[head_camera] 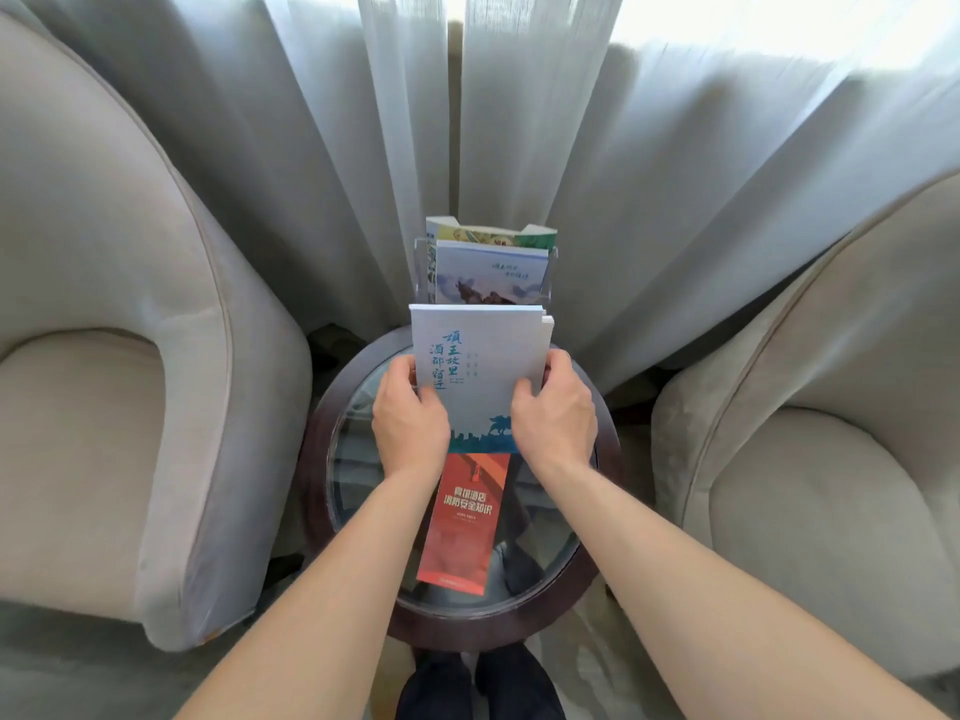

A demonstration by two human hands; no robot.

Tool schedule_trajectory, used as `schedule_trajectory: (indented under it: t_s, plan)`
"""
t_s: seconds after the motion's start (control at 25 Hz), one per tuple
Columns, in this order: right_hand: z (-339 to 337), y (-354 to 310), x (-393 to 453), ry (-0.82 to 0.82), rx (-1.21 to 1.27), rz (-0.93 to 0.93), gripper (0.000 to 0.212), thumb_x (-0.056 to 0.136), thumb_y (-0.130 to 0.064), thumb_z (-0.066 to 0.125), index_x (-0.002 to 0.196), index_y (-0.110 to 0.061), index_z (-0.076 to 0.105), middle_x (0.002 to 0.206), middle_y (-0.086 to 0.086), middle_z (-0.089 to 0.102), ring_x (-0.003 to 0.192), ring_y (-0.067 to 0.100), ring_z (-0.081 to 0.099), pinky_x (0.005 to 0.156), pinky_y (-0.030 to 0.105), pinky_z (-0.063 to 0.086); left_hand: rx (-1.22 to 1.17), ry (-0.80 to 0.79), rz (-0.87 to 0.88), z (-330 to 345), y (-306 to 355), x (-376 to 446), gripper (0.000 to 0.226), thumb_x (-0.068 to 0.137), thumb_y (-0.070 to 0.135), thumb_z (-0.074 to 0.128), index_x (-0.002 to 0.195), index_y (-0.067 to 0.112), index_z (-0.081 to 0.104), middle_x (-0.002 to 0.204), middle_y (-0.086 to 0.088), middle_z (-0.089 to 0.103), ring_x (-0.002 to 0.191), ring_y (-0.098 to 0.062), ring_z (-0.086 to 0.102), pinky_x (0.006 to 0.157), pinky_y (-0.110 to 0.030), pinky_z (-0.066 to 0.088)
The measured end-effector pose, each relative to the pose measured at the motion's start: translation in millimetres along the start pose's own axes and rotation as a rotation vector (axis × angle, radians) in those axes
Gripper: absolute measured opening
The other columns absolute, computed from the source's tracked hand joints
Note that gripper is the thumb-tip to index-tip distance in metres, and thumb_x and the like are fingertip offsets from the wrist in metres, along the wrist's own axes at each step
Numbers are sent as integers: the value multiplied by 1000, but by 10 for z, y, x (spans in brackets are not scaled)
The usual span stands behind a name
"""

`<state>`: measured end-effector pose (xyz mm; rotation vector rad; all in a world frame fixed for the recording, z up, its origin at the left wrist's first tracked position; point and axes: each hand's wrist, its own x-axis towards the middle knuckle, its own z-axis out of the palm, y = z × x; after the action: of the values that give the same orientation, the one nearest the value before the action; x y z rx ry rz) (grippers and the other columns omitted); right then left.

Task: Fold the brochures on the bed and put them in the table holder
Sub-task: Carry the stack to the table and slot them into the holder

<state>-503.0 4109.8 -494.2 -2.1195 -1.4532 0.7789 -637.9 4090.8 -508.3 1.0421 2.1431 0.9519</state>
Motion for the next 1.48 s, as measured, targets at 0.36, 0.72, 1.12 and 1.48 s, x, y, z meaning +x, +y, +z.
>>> schedule_trajectory:
  t_s: [0.36, 0.72, 1.12, 1.48]
  plan:
    - [-215, -302, 407, 94, 35, -84, 10, 96, -35, 50, 100, -26, 54, 91, -2, 65, 82, 22, 54, 66, 32, 36, -110, 73, 40, -52, 451, 392, 9, 98, 21, 57, 97, 28, 61, 98, 12, 66, 88, -8, 61, 61, -17, 50]
    - [92, -261, 610, 43, 86, -108, 6, 98, -30, 49, 100, -31, 54, 96, -5, 66, 89, 19, 58, 68, 34, 43, -109, 84, -57, 100, 301, 692, 9, 96, 21, 57, 95, 24, 65, 92, 13, 69, 86, -8, 65, 58, -14, 45]
    - [220, -149, 694, 37, 89, -36, 6, 97, -26, 50, 92, -30, 52, 85, -11, 62, 77, 17, 54, 56, 28, 33, -75, 49, -18, 240, 153, 771, 9, 97, 22, 57, 95, 25, 65, 93, 11, 69, 87, -11, 65, 69, -38, 60]
    - [352, 177, 711, 36, 43, -24, 10, 97, -23, 52, 87, -25, 50, 92, -5, 49, 78, 16, 47, 68, 30, 33, 265, 107, -6, 473, -117, 714, 19, 92, 27, 63, 108, 24, 73, 102, 7, 52, 100, -17, 42, 86, -31, 24]
